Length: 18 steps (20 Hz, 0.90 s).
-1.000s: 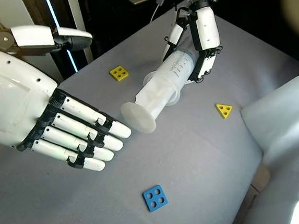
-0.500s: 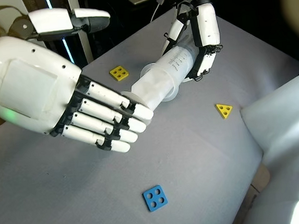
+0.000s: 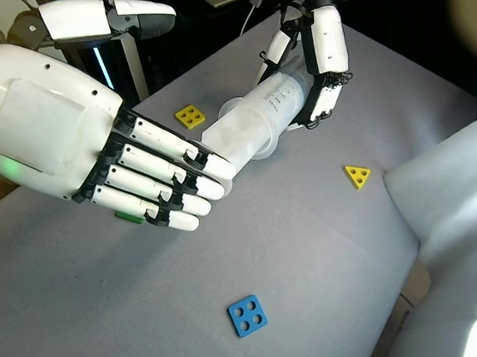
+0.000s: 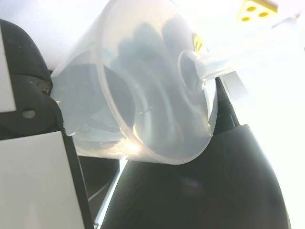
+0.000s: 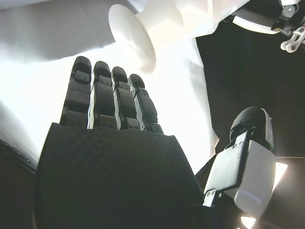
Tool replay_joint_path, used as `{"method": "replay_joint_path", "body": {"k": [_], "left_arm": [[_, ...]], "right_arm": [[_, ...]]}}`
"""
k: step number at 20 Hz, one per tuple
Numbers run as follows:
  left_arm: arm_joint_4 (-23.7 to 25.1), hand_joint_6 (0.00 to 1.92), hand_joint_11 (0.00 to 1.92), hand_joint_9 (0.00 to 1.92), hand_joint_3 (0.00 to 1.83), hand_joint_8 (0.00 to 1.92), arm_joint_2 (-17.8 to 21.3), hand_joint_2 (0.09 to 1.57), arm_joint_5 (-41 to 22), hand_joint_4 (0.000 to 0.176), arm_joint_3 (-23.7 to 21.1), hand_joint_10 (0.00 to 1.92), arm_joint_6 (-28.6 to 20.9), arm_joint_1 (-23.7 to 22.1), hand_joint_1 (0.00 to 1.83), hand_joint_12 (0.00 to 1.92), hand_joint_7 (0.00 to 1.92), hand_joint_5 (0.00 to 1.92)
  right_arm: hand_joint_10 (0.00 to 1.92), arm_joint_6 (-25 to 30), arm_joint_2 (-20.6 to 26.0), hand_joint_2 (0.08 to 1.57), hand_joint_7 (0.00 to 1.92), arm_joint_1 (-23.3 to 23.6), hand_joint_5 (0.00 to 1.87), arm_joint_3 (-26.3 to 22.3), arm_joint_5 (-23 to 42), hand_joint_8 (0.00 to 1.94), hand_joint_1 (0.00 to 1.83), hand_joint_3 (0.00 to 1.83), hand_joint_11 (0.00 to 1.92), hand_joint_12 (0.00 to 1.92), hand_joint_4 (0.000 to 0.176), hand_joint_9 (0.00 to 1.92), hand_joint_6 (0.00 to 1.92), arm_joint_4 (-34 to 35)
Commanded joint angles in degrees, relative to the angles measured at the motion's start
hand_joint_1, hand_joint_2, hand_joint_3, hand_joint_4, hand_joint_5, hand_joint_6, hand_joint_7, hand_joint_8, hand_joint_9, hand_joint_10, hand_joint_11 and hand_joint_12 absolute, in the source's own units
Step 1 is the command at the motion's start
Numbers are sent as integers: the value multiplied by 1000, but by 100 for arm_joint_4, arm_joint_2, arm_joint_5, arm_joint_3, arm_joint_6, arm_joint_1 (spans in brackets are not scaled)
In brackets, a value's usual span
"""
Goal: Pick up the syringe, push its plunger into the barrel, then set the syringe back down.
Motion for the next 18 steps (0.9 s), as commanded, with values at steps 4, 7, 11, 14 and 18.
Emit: {"method": "replay_joint_path", "body": {"k": [4,7,11,14,18], "left_arm": [[138,866,638,921,0,931,2,1118,140,0,8,1146,-93,-46,1488,1617,984,962],[138,842,644,916,0,942,-6,1118,135,0,14,1156,-93,-47,1488,1618,973,974],[138,866,629,917,0,949,-25,1120,134,0,14,1162,-92,-49,1487,1612,972,965],[138,878,633,917,0,946,-28,1120,132,0,15,1160,-90,-50,1487,1614,971,959],[138,855,630,910,0,957,-27,1120,132,0,16,1167,-90,-60,1487,1617,963,977]], "right_arm": [[0,37,112,784,0,-86,0,-39,29,0,214,13,0,0,0,0,0,17],[0,38,167,789,0,-127,0,-161,43,0,216,12,0,0,0,0,0,76],[0,48,103,790,0,-133,0,-175,68,0,225,9,0,0,0,0,0,213],[0,106,-97,789,0,-169,0,-122,77,0,218,8,0,0,0,0,0,222],[0,136,-253,796,0,-220,0,-69,196,0,224,9,0,0,0,0,0,306]]}}
